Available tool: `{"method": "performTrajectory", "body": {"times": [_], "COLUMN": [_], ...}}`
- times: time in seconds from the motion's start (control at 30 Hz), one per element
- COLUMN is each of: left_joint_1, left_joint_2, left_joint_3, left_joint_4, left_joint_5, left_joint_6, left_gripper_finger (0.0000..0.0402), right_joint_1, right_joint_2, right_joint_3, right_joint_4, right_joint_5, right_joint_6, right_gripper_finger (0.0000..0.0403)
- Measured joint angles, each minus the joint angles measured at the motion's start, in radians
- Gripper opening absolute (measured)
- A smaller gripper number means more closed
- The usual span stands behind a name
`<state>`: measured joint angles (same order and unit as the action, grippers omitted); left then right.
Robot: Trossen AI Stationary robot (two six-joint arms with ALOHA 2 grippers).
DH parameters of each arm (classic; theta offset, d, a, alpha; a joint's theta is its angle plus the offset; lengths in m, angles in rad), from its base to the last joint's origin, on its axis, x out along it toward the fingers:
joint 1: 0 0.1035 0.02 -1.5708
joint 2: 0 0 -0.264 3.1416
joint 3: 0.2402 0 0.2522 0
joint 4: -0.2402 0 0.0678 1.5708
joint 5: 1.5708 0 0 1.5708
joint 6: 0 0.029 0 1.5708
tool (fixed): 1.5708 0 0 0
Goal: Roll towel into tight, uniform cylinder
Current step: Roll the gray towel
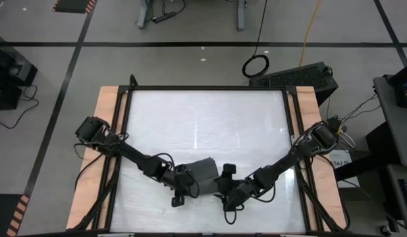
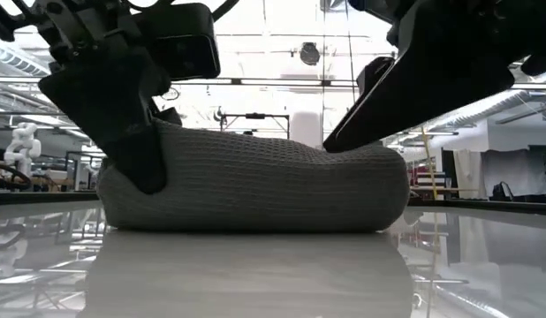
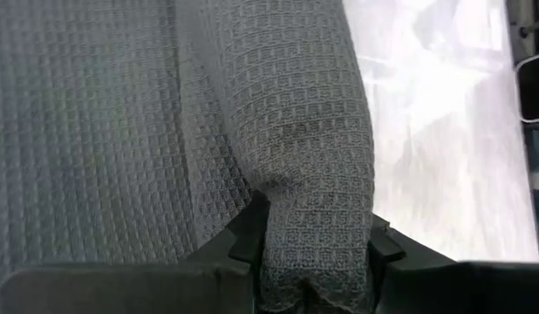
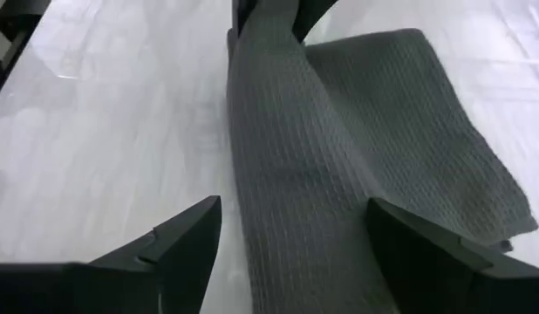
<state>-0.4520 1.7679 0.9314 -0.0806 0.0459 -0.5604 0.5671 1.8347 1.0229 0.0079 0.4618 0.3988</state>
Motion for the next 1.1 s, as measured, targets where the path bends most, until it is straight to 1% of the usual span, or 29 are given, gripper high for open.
{"method": "performTrajectory", "body": {"times": [0.13,0.3,0.57,0.67,0.77,0.87,0.93,1.03,1.1], "left_joint_1": [-0.017,-0.027,-0.016,-0.007,0.004,0.025,0.044,0.081,0.107], "left_joint_2": [0.000,0.000,0.000,0.000,0.000,0.000,0.000,0.000,0.000], "left_joint_3": [0.000,0.000,0.000,0.001,0.001,0.002,0.002,0.002,0.002], "left_joint_4": [-0.010,-0.015,-0.032,-0.056,-0.078,-0.088,-0.088,-0.089,-0.089], "left_joint_5": [-0.034,-0.047,-0.057,-0.063,-0.077,-0.082,-0.086,-0.099,-0.099], "left_joint_6": [-0.010,-0.010,0.028,0.052,0.076,0.126,0.163,0.205,0.223], "left_gripper_finger": [0.0096,0.0096,0.0096,0.0096,0.0096,0.0096,0.0096,0.0096,0.0096], "right_joint_1": [-0.005,-0.014,-0.081,-0.120,-0.149,-0.160,-0.160,-0.148,-0.133], "right_joint_2": [0.016,0.043,0.082,0.082,0.081,0.080,0.078,0.077,0.077], "right_joint_3": [0.001,0.001,0.001,0.001,0.001,0.002,0.002,0.005,0.005], "right_joint_4": [-0.013,0.014,0.034,0.032,0.026,0.015,0.000,-0.031,-0.037], "right_joint_5": [-0.017,-0.027,-0.080,-0.160,-0.262,-0.330,-0.354,-0.364,-0.352], "right_joint_6": [0.007,-0.020,-0.019,-0.018,0.005,0.059,0.128,0.275,0.360], "right_gripper_finger": [0.0279,0.0279,0.0279,0.0271,0.0250,0.0223,0.0207,0.0190,0.0185]}}
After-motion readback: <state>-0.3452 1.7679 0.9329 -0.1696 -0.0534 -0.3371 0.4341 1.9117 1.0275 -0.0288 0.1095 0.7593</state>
